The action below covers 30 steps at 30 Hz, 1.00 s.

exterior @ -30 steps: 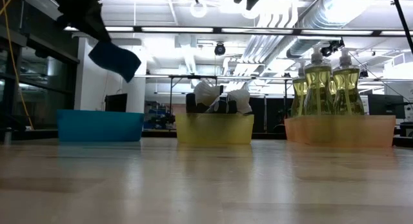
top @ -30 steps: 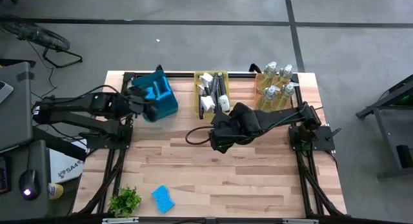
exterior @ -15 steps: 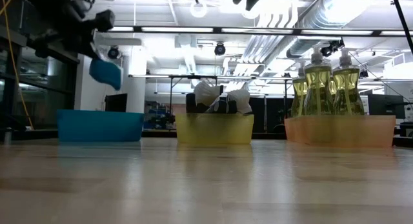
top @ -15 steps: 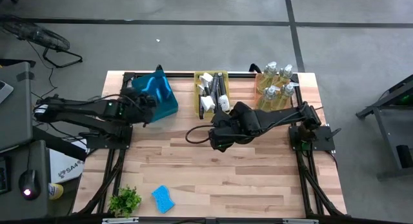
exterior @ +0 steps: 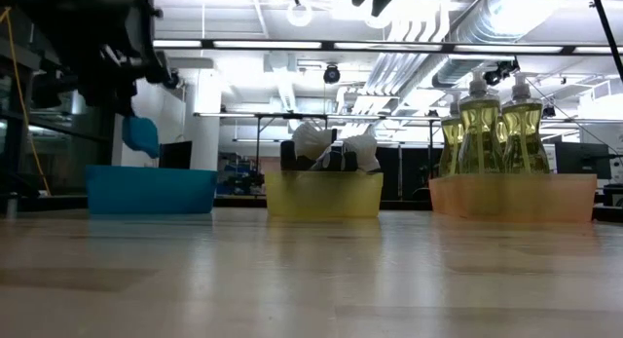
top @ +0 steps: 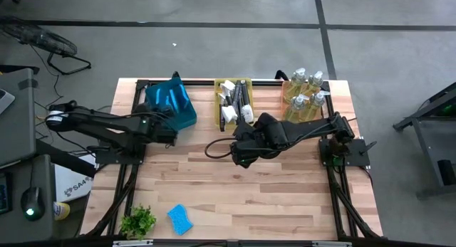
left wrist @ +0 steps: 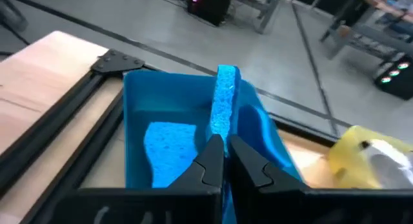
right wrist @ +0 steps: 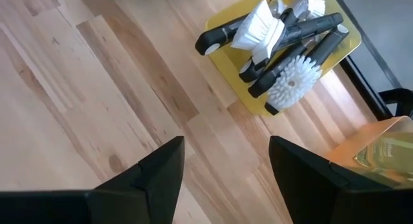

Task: Pick & Place Kitchen Sink Supplies
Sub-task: Put the blue dishwashing sponge into the blue bin

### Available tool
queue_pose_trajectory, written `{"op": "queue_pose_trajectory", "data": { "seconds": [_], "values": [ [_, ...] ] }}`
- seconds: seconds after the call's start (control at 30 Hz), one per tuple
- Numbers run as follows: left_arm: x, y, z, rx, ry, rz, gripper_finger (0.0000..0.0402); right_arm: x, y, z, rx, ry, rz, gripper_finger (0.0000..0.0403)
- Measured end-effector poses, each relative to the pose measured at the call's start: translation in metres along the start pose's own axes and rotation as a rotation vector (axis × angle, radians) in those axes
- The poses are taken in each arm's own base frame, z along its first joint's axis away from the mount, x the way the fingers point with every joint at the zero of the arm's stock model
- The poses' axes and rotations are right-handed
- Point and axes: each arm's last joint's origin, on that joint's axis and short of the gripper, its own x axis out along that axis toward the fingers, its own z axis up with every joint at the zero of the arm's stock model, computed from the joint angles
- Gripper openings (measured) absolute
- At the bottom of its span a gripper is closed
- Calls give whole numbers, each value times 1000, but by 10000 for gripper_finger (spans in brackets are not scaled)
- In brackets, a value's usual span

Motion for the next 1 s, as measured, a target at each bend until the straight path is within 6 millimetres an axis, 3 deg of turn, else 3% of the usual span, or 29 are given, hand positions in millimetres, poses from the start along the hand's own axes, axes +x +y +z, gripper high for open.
{"op": "queue_pose_trajectory", "data": {
  "seconds": [0.27,1.0],
  "values": [
    [21,-10,-24,-1,-26,132,0,0,1,-1,-3,28,28,220],
    [63,-31,-63,-56,-91,181,1,1,0,0,26,52,41,220]
  ]
}}
